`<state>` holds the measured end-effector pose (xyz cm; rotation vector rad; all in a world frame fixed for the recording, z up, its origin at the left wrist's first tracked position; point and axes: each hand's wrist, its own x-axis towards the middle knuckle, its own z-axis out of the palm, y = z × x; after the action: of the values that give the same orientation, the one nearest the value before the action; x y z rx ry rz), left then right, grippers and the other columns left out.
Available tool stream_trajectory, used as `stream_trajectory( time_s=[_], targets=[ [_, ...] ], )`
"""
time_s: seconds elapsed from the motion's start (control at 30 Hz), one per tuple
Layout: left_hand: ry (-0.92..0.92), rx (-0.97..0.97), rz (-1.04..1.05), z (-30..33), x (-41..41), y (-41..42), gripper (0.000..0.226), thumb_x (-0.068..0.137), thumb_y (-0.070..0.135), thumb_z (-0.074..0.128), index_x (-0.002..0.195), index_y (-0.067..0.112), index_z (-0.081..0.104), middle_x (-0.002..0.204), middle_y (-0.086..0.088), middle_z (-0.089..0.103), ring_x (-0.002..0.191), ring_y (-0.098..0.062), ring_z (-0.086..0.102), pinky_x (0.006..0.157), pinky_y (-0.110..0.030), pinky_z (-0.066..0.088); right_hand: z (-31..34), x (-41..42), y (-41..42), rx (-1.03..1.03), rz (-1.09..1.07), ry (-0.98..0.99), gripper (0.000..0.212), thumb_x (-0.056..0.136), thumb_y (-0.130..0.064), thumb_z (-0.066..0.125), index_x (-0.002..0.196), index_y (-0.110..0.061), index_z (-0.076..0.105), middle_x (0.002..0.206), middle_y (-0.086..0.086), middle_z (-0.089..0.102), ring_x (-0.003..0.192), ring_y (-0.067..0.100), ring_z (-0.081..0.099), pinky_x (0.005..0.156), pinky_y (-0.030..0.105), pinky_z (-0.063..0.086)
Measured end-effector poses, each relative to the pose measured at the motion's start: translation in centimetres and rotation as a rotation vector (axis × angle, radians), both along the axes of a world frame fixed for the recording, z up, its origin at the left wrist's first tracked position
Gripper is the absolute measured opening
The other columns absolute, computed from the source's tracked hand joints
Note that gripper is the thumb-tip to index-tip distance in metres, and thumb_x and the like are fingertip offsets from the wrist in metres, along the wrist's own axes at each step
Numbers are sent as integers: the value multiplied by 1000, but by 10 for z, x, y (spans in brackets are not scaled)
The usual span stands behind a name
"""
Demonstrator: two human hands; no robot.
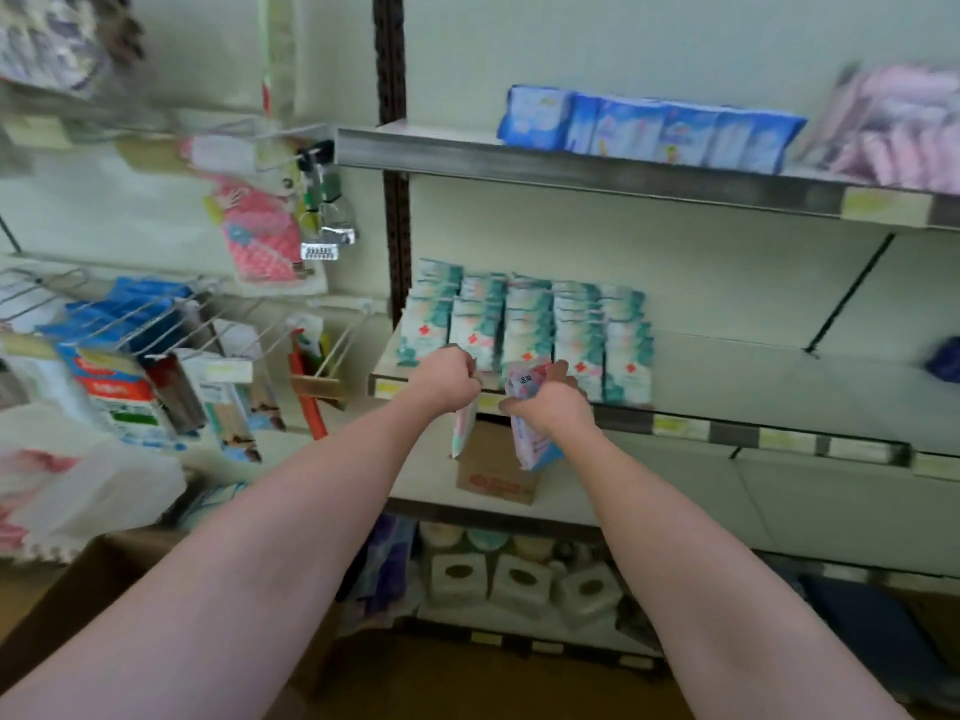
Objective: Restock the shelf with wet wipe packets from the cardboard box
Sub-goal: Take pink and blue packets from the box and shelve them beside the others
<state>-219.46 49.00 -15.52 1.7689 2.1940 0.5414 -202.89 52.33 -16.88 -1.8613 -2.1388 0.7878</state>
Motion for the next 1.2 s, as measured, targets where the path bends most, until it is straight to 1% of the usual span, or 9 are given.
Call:
stream_trajectory(
  time_s=[0.13,0.2,0.3,0.47,0.63,0.77,0.9,1.07,1.2],
  targets=[
    [-15,125,86,8,27,19,29,76,13,57,58,13,34,61,-3,42,53,-25,43,47,-24,29,5,19,33,-11,-20,29,91,77,-55,74,142,-13,26,138,8,52,114,29,58,88,43,56],
    [-31,137,109,12,33,23,26,75,12,56,59,14,35,55,-3,39,49,-22,38,46,-24,28,10,21,44,-14,0,25,95,77,-55,75,145,-15,22,136,7,52,113,28,58,87,42,56],
    [-85,121,129,15,31,29,12,74,11,57,63,11,50,60,-8,53,55,-25,52,49,-28,41,11,16,55,10,36,9,94,75,-56,75,142,-14,25,132,6,53,115,29,57,90,43,55],
    [-174,177,130,15,13,45,42,82,12,59,56,12,26,54,-4,29,49,-21,31,47,-25,22,13,-1,74,31,60,43,89,76,-51,76,143,-14,31,126,4,59,110,26,61,82,34,53],
    [-191,-47,135,23,-6,75,42,94,38,53,67,7,56,61,-8,63,67,-24,63,64,-30,49,16,-18,96,55,67,67,99,71,-51,81,145,-12,29,126,5,59,108,26,61,75,33,50],
    [-157,-109,34,23,-32,99,16,88,10,59,85,-4,68,88,-18,73,83,-29,71,76,-39,59,18,-29,112,94,67,53,103,71,-54,81,147,-11,28,128,6,60,110,28,61,84,38,55],
    [-38,-27,-34,17,-45,115,16,81,-1,62,96,2,58,94,-15,64,83,-29,60,67,-38,52,18,-40,125,116,43,86,93,69,-56,82,137,-11,38,122,4,61,98,23,59,82,36,54],
    [-51,-4,-73,2,-59,139,28,83,-1,62,100,16,46,89,-5,56,72,-23,58,50,-28,45,16,-55,137,119,-2,119,103,60,-58,87,138,-11,38,125,4,61,111,27,61,87,39,54],
    [60,-40,-115,-4,-60,157,23,84,7,67,99,19,55,102,-4,63,79,-21,63,59,-27,46,12,-59,143,138,-41,102,100,62,-55,86,139,-12,40,128,5,61,113,28,61,88,40,54]
  ],
)
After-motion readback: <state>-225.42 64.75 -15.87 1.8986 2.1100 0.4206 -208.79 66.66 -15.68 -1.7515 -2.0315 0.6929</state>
